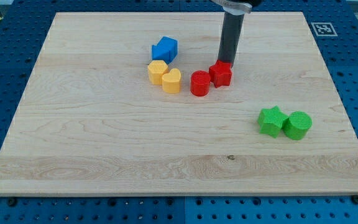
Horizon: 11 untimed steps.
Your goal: Push the green circle to the top of the green star
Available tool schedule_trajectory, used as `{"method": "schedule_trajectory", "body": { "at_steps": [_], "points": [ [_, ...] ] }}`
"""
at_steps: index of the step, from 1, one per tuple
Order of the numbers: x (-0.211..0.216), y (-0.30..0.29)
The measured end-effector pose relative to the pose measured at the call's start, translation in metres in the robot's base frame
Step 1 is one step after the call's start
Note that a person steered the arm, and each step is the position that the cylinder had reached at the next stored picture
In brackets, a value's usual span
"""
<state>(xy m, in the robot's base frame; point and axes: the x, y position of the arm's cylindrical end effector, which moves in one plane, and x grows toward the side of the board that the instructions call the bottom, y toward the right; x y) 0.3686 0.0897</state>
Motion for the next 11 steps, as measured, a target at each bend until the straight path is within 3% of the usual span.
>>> {"method": "schedule_trajectory", "body": {
  "at_steps": [1, 2, 4, 5, 6, 7, 11],
  "points": [
    [-0.014, 0.005],
    [-0.014, 0.06],
    [0.109, 0.165],
    [0.158, 0.179],
    [0.189, 0.154],
    [0.194, 0.115],
    [0.116, 0.111]
  ]
}}
